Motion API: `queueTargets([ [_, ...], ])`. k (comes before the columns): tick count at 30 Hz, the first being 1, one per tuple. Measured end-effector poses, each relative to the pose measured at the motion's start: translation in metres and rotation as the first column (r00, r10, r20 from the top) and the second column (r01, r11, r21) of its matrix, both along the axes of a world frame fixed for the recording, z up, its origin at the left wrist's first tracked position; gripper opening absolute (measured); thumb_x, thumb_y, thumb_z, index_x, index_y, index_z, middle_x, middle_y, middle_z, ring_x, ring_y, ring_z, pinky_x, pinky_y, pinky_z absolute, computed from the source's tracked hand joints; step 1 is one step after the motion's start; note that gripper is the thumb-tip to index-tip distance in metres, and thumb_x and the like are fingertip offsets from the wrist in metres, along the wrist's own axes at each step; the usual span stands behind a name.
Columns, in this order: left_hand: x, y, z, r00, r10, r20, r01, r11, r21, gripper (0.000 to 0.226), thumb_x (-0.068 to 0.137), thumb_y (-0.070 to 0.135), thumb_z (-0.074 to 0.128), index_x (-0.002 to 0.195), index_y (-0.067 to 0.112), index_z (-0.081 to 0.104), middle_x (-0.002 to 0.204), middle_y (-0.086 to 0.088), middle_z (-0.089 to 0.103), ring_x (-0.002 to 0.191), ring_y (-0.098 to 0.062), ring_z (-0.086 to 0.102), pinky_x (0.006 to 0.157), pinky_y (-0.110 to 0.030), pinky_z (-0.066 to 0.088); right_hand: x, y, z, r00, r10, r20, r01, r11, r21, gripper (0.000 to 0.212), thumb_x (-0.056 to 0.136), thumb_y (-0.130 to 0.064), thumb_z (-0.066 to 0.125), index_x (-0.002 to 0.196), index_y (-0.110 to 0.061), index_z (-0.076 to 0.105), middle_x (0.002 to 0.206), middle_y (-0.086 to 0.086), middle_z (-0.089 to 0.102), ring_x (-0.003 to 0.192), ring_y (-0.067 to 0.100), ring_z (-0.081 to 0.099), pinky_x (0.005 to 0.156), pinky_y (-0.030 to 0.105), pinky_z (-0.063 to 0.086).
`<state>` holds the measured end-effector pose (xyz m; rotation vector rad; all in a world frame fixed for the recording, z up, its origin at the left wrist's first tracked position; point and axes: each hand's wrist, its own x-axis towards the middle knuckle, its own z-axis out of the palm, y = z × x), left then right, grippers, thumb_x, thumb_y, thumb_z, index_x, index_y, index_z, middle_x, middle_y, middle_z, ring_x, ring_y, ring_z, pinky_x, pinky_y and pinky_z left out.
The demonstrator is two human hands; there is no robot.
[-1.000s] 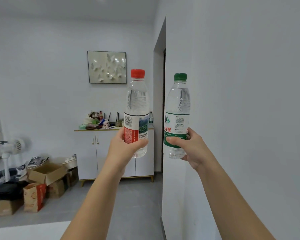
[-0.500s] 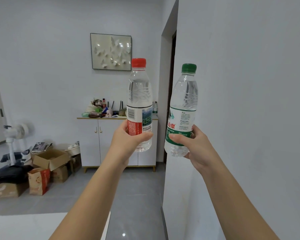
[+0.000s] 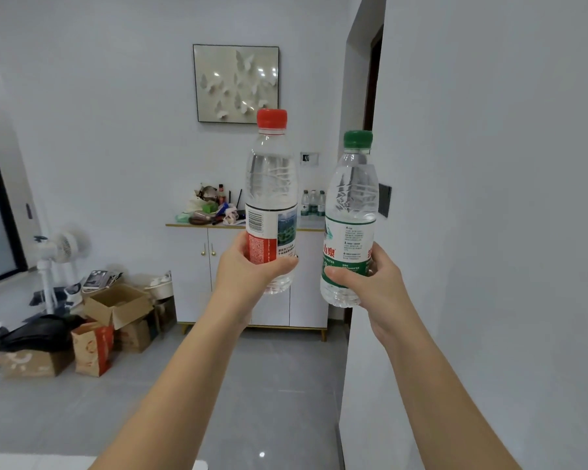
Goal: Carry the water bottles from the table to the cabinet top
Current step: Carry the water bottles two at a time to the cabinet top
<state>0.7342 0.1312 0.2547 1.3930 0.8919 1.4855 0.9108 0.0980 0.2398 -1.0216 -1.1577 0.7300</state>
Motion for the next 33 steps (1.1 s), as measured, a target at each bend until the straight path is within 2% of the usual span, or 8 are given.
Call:
queueTargets([
  [4, 0.022, 0.052, 0.002, 0.999, 0.036, -0.012, -0.036, 0.999, 0.0, 0.046, 0.069, 0.003, 0.083, 0.102, 0.026, 0.062, 0.096, 0.002, 0.074, 0.091, -0.016, 0.07, 0.079, -0.034, 0.056, 0.02, 0.057, 0.001, 1.0, 0.008, 0.005, -0.008, 1.0, 0.024, 0.055, 0.07, 0.0, 0.081, 0.112, -0.029, 0.062, 0.103, -0.009, 0.073, 0.095, 0.008, 0.07, 0.079, 0.025, 0.056],
  [10, 0.05, 0.113, -0.002, 0.999, 0.04, -0.005, -0.04, 0.999, 0.018, 0.048, 0.069, 0.002, 0.082, 0.107, 0.025, 0.062, 0.095, 0.005, 0.074, 0.087, -0.011, 0.071, 0.069, -0.023, 0.054, 0.043, 0.123, 0.001, 0.999, 0.021, 0.033, -0.022, 0.999, 0.045, 0.052, 0.072, -0.001, 0.081, 0.102, -0.037, 0.06, 0.098, -0.016, 0.072, 0.089, -0.002, 0.069, 0.066, 0.014, 0.054],
  [14, 0.058, 0.149, -0.009, 0.998, 0.059, -0.011, -0.058, 0.998, 0.019, 0.049, 0.069, 0.002, 0.082, 0.109, 0.023, 0.062, 0.097, 0.004, 0.074, 0.088, -0.012, 0.071, 0.072, -0.025, 0.055, 0.048, 0.161, -0.006, 0.999, -0.015, 0.042, 0.013, 0.999, 0.051, 0.053, 0.072, -0.003, 0.081, 0.109, -0.035, 0.06, 0.103, -0.015, 0.071, 0.094, 0.001, 0.068, 0.069, 0.016, 0.055],
  [19, 0.06, 0.201, -0.018, 0.996, 0.084, 0.006, -0.084, 0.996, 0.019, 0.047, 0.07, 0.002, 0.082, 0.1, 0.031, 0.059, 0.094, 0.009, 0.072, 0.084, -0.005, 0.07, 0.068, -0.02, 0.053, 0.048, 0.215, -0.016, 0.997, -0.059, 0.051, 0.056, 0.996, 0.066, 0.058, 0.071, -0.005, 0.083, 0.109, -0.042, 0.059, 0.107, -0.016, 0.07, 0.099, 0.002, 0.067, 0.078, 0.022, 0.056],
  [22, 0.059, 0.242, -0.023, 0.997, 0.075, 0.02, -0.075, 0.997, 0.011, 0.047, 0.07, 0.002, 0.082, 0.102, 0.029, 0.06, 0.095, 0.007, 0.072, 0.085, -0.006, 0.069, 0.069, -0.021, 0.053, 0.047, 0.253, -0.021, 0.997, -0.07, 0.038, 0.067, 0.996, 0.058, 0.057, 0.072, -0.004, 0.083, 0.108, -0.042, 0.059, 0.103, -0.02, 0.07, 0.097, 0.001, 0.068, 0.073, 0.018, 0.056],
  [28, 0.05, 0.333, -0.034, 0.999, 0.036, 0.028, -0.036, 0.999, -0.002, 0.047, 0.069, 0.002, 0.082, 0.105, 0.026, 0.063, 0.095, 0.006, 0.073, 0.086, -0.01, 0.07, 0.069, -0.022, 0.054, 0.044, 0.338, -0.022, 0.99, -0.138, 0.007, 0.138, 0.989, 0.061, 0.06, 0.072, -0.001, 0.082, 0.116, -0.033, 0.059, 0.102, -0.02, 0.069, 0.091, -0.006, 0.067, 0.066, 0.011, 0.053],
  [33, 0.04, 0.41, -0.031, 0.999, 0.025, 0.036, -0.025, 1.0, -0.008, 0.047, 0.07, 0.003, 0.082, 0.105, 0.027, 0.063, 0.096, 0.005, 0.073, 0.087, -0.011, 0.07, 0.071, -0.025, 0.054, 0.04, 0.41, -0.025, 0.98, -0.197, -0.003, 0.197, 0.98, 0.037, 0.066, 0.073, -0.002, 0.081, 0.13, -0.024, 0.058, 0.115, -0.012, 0.069, 0.106, 0.005, 0.065, 0.079, 0.02, 0.057],
])
